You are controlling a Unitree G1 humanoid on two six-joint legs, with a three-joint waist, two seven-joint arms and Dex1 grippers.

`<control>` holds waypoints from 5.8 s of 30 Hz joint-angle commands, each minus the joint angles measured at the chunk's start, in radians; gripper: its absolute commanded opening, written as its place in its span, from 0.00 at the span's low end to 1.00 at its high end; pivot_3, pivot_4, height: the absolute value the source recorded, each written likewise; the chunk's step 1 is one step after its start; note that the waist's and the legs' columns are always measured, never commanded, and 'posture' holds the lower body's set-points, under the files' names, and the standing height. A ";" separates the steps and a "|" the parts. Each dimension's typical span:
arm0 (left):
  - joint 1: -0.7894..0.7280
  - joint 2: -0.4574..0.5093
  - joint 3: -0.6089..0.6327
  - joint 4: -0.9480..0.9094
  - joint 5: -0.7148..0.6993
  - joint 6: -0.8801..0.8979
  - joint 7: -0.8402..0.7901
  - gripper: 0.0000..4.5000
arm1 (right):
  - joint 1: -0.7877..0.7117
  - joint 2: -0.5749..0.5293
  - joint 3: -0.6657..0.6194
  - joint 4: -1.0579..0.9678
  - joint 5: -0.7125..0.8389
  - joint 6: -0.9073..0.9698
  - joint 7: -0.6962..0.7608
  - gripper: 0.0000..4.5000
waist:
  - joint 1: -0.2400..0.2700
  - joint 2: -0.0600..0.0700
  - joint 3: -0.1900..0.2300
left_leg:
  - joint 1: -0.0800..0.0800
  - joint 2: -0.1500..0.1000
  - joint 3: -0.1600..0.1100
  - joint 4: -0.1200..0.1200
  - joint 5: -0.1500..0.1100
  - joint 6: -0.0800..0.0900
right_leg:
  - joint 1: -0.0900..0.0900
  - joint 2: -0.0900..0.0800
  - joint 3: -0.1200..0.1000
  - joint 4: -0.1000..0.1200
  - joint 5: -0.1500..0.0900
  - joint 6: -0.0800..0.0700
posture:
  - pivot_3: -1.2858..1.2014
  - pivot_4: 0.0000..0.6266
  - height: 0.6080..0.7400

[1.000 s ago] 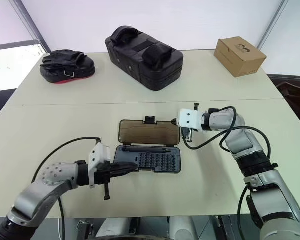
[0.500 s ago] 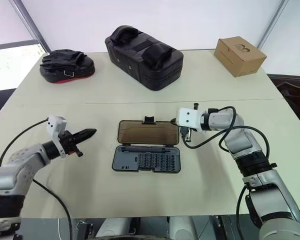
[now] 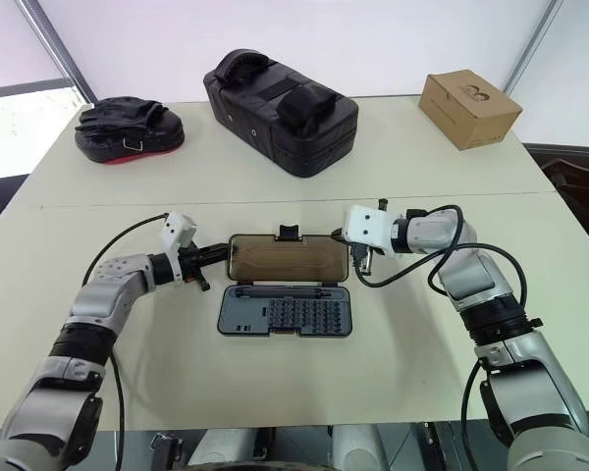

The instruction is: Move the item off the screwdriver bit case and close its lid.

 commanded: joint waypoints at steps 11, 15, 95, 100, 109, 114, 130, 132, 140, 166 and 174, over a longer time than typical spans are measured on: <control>-0.136 -0.051 0.031 0.231 0.023 -0.077 -0.097 0.00 | -0.029 -0.003 -0.033 -0.090 0.046 0.112 0.012 0.00 | 0.002 0.000 0.000 | 0.000 0.000 0.000 0.000 0.000 0.000 | 0.000 0.000 0.000 0.001 0.000 0.000 | 0.52 0.24 1.00; -0.156 -0.055 0.027 0.279 0.046 -0.110 -0.106 0.00 | -0.034 -0.010 -0.036 -0.125 0.058 0.176 0.022 0.32 | 0.003 0.000 0.000 | 0.000 0.000 0.000 0.001 0.000 0.000 | 0.000 0.000 0.000 0.001 0.000 0.000 | 0.52 0.24 1.00; -0.504 -0.227 -0.200 0.538 0.270 -0.239 -0.472 0.00 | 0.201 -0.128 0.094 -0.985 0.663 0.977 -0.135 0.01 | 0.003 -0.004 0.003 | -0.015 -0.001 -0.001 0.006 -0.001 0.002 | -0.010 0.000 -0.002 0.001 0.000 0.001 | 0.52 0.24 1.00; -0.516 -0.244 -0.190 0.579 0.294 -0.243 -0.464 0.00 | 0.178 -0.092 0.198 -0.943 0.555 0.952 -0.216 0.01 | 0.003 -0.004 0.003 | -0.015 -0.001 -0.002 0.007 -0.001 0.002 | -0.010 0.000 -0.002 0.001 0.000 0.001 | 0.52 0.24 1.00; -0.481 -0.254 -0.196 0.570 0.313 -0.226 -0.466 0.00 | 0.097 -0.044 0.415 -0.822 0.282 0.864 -0.289 0.01 | 0.001 -0.004 0.003 | -0.014 -0.001 -0.001 0.007 0.000 0.002 | -0.011 0.001 -0.002 0.002 0.000 0.001 | 0.52 0.24 1.00; -0.448 -0.247 -0.204 0.518 0.315 -0.186 -0.509 0.00 | 0.085 -0.079 0.456 -0.814 0.216 0.839 -0.258 0.01 | 0.001 -0.004 0.002 | -0.013 -0.001 -0.002 0.007 0.000 0.002 | -0.009 0.001 -0.002 0.003 0.000 0.001 | 0.52 0.24 1.00; -0.358 -0.250 -0.255 0.373 0.325 -0.150 -0.547 0.00 | 0.038 -0.063 0.500 -0.804 0.080 0.867 -0.223 0.01 | 0.000 -0.004 0.002 | -0.012 -0.001 -0.002 0.007 0.000 0.001 | -0.009 0.001 -0.002 0.003 0.000 0.001 | 0.52 0.24 1.00; -0.346 -0.258 -0.265 0.354 0.327 -0.150 -0.553 0.00 | 0.012 -0.054 0.515 -0.799 0.052 0.880 -0.233 0.01 | -0.001 -0.004 0.002 | -0.012 -0.001 -0.002 0.007 0.000 0.001 | -0.009 0.002 -0.002 0.003 0.000 0.001 | 0.52 0.24 1.00; -0.282 -0.251 -0.331 0.244 0.318 -0.099 -0.593 0.00 | -0.105 -0.019 0.580 -0.762 -0.072 0.965 -0.304 0.01 | -0.007 -0.004 0.001 | -0.012 0.000 -0.002 0.007 0.000 0.001 | -0.009 0.002 -0.002 0.003 0.000 0.001 | 0.52 0.24 1.00; -0.169 -0.125 -0.568 -0.048 0.142 0.119 -0.593 0.00 | -0.272 -0.085 0.700 -0.501 -0.384 0.721 -0.369 0.01 | -0.013 -0.004 -0.001 | 0.000 0.003 -0.002 0.004 0.000 0.001 | -0.001 0.007 -0.001 0.004 -0.001 0.000 | 0.52 0.24 1.00; -0.164 -0.130 -0.573 0.025 0.184 0.109 -0.593 0.00 | -0.238 -0.127 0.657 -0.495 -0.397 0.683 -0.365 0.01 | -0.013 -0.003 -0.004 | 0.003 0.004 -0.002 0.005 0.000 0.001 | 0.002 0.007 -0.001 0.004 0.000 -0.001 | 0.52 0.24 1.00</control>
